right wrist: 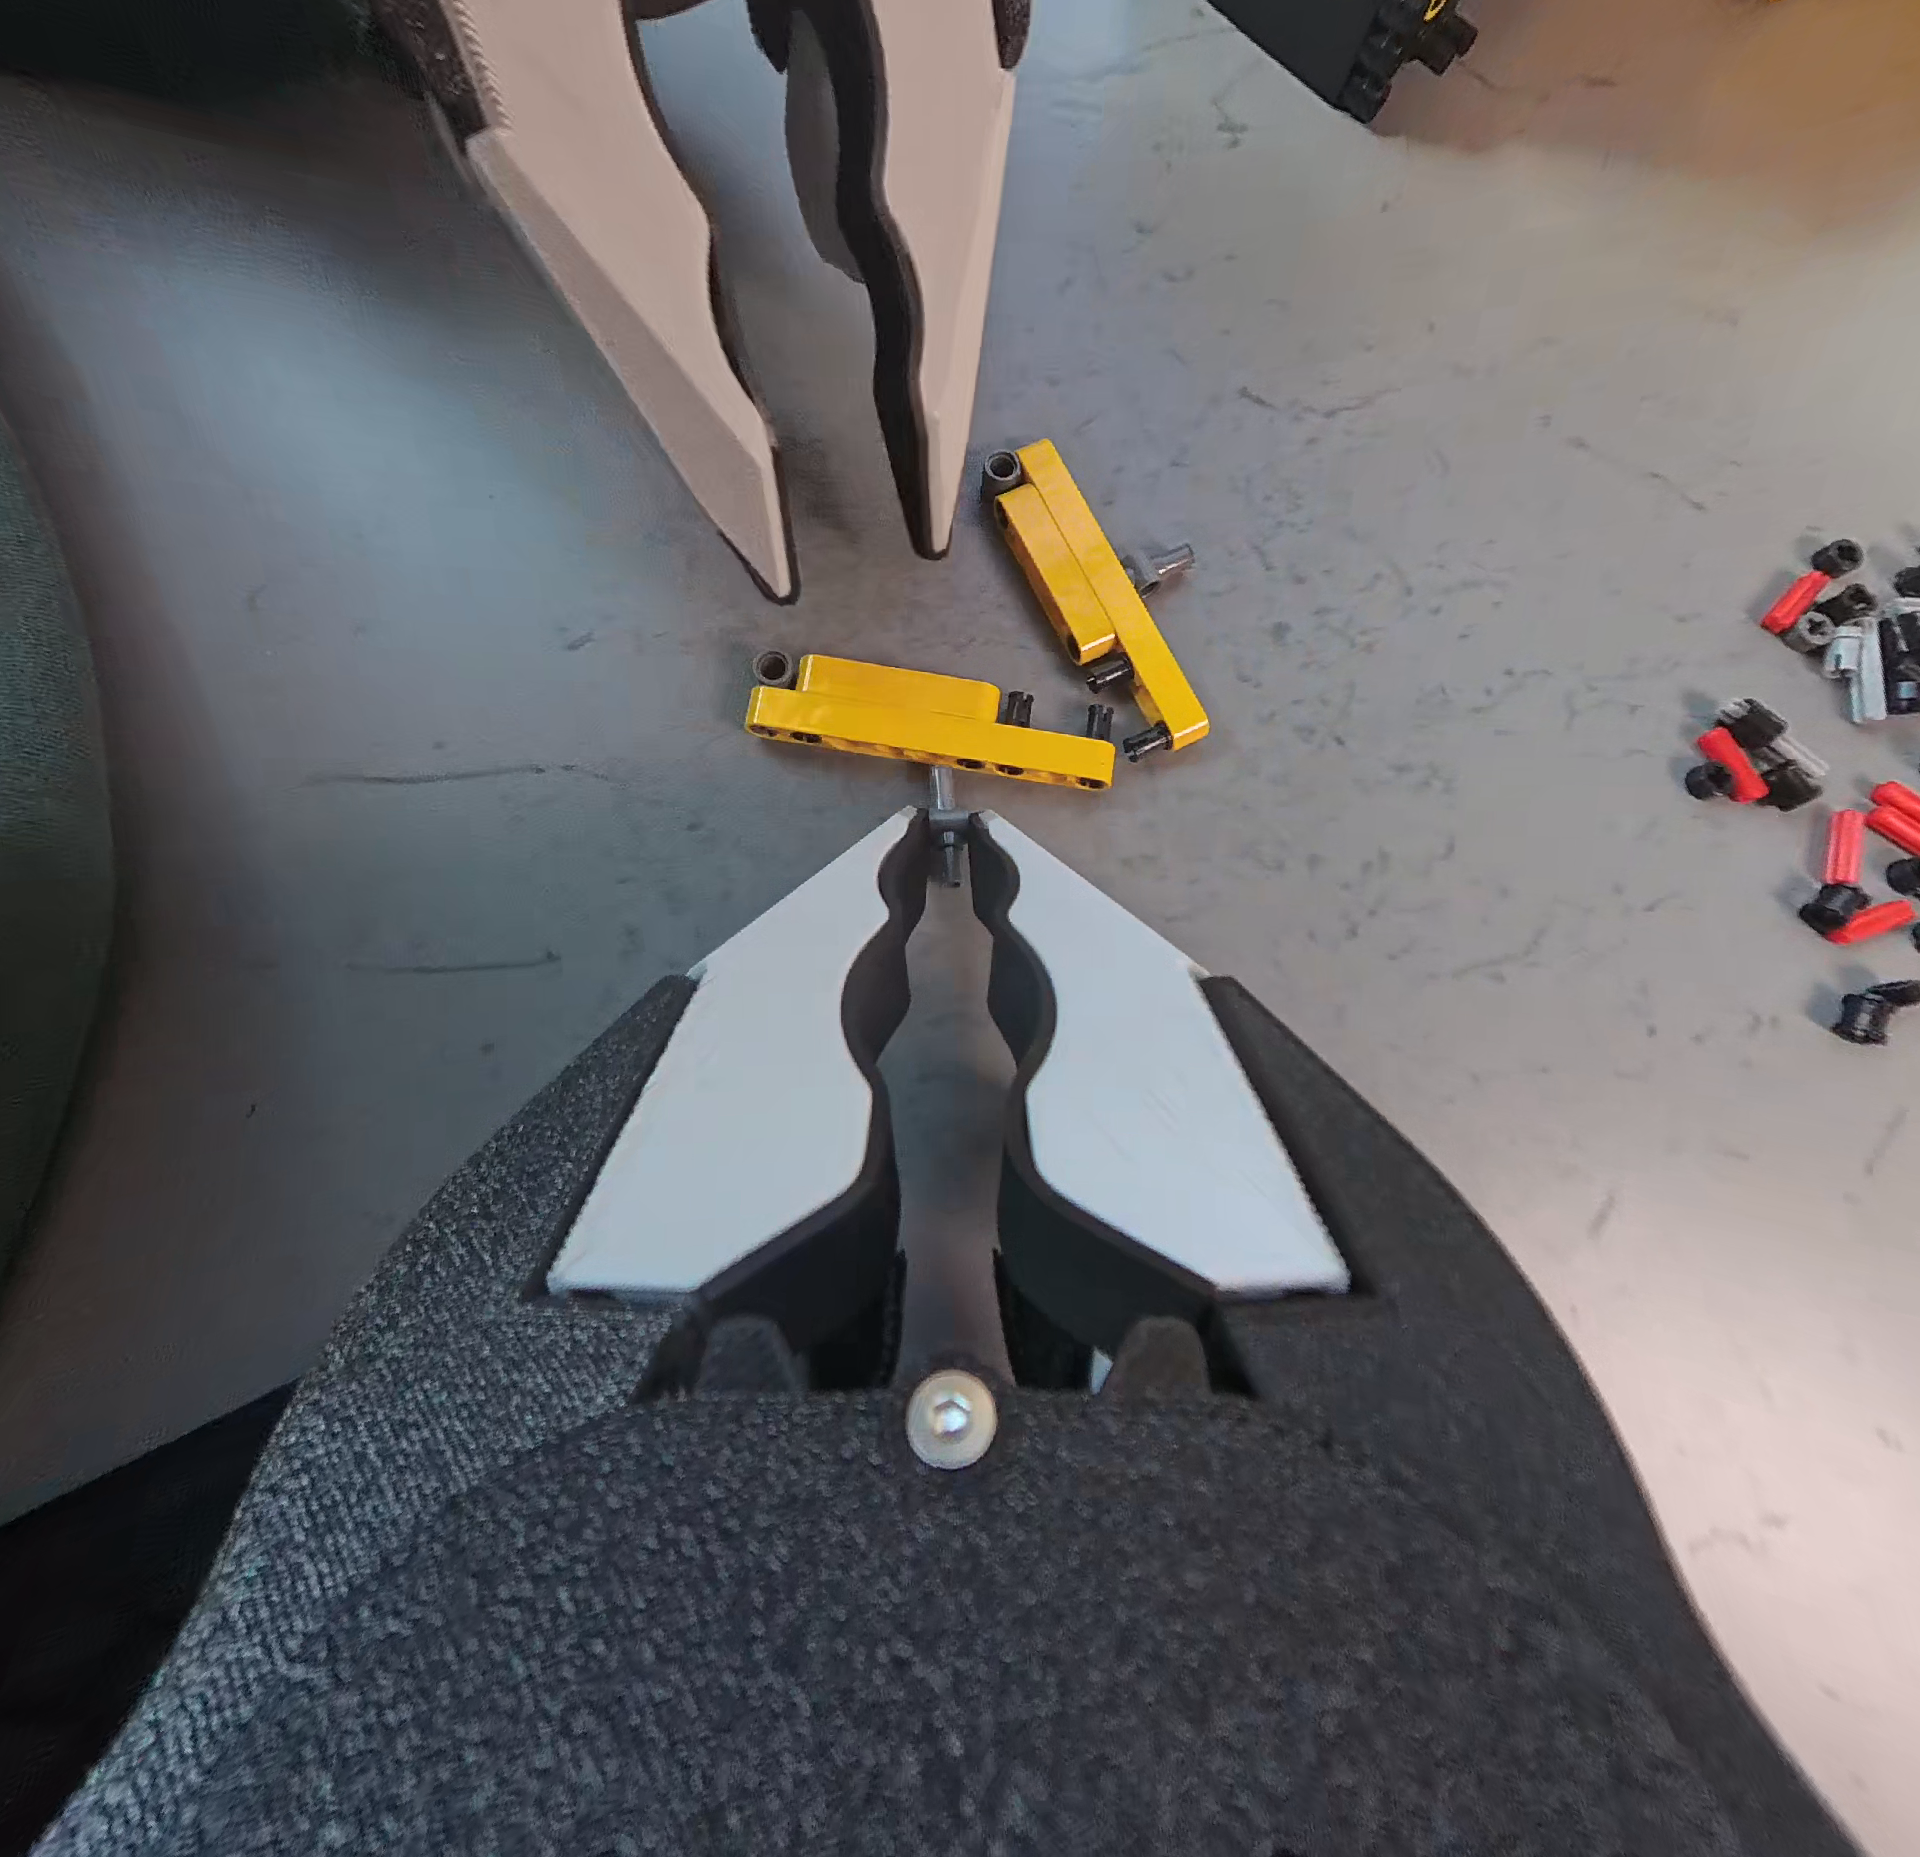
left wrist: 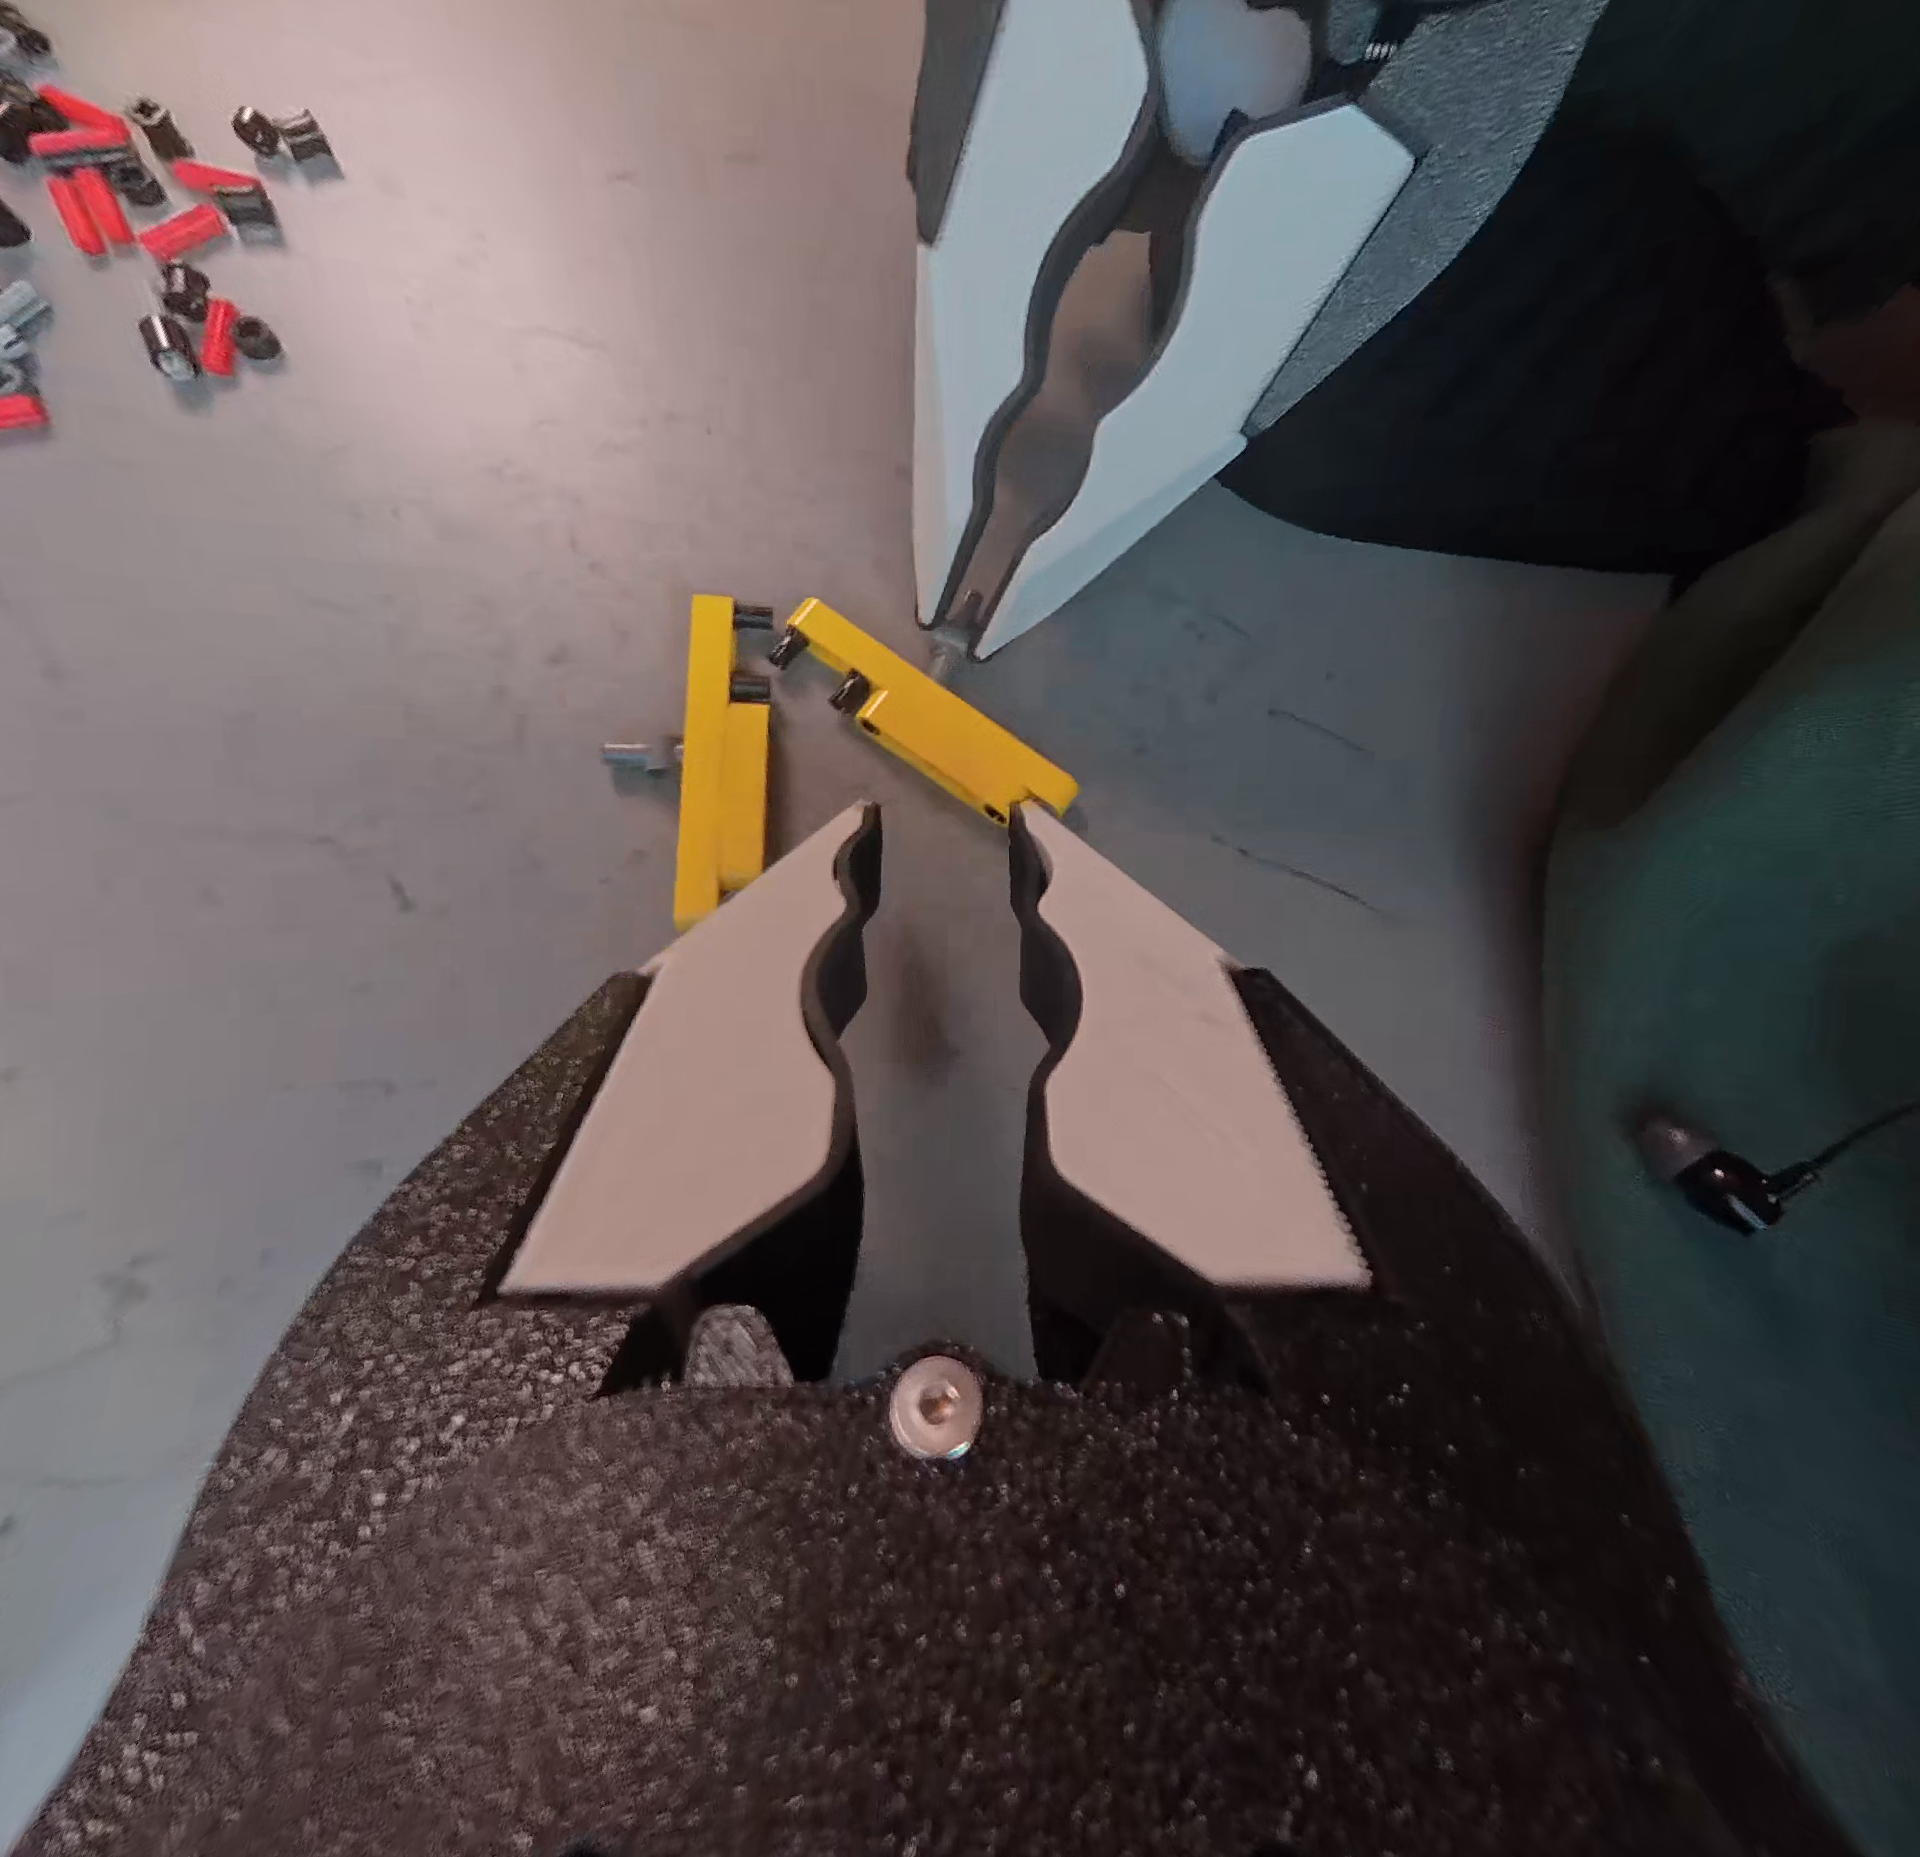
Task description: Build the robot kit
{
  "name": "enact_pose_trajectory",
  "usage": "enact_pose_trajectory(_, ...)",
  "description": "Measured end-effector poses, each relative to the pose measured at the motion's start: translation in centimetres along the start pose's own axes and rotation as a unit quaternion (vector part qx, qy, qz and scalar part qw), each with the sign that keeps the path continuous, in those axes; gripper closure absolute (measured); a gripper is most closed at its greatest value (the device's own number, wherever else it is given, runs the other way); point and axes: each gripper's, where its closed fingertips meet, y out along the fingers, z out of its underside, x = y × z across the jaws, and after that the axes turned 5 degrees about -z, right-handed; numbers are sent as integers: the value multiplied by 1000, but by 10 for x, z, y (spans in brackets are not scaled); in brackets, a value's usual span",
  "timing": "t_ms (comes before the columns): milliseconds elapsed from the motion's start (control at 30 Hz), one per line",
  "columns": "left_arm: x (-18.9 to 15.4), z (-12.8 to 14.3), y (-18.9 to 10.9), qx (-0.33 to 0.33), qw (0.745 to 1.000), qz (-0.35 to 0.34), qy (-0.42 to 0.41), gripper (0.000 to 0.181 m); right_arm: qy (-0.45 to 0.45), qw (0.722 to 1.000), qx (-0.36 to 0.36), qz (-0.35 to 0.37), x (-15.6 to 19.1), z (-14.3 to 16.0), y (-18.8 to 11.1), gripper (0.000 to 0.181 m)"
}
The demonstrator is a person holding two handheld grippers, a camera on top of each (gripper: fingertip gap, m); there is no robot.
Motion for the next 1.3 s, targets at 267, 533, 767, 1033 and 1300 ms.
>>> enact_pose_trajectory(267, -15, 1, 21, 11, 1000, 9, 15, 161, 3, 1000, 2, 12, -3, 0, 0, 174)
enact_pose_trajectory(533, -20, 2, 11, 0, 999, 39, 30, 159, -4, 1000, -4, -4, -1, 0, 0, 174)
enact_pose_trajectory(767, -2, 10, 5, 14, 995, 21, 96, 149, -1, 1000, -6, -21, 0, 0, 1, 174)
enact_pose_trajectory(1033, -4, 7, 21, 15, 992, 15, 122, 137, -8, 1000, -4, -29, 4, 0, 1, 174)
enact_pose_trajectory(1300, -4, 6, 22, 12, 993, 10, 119, 140, -17, 999, -5, -37, 6, -1, 2, 175)
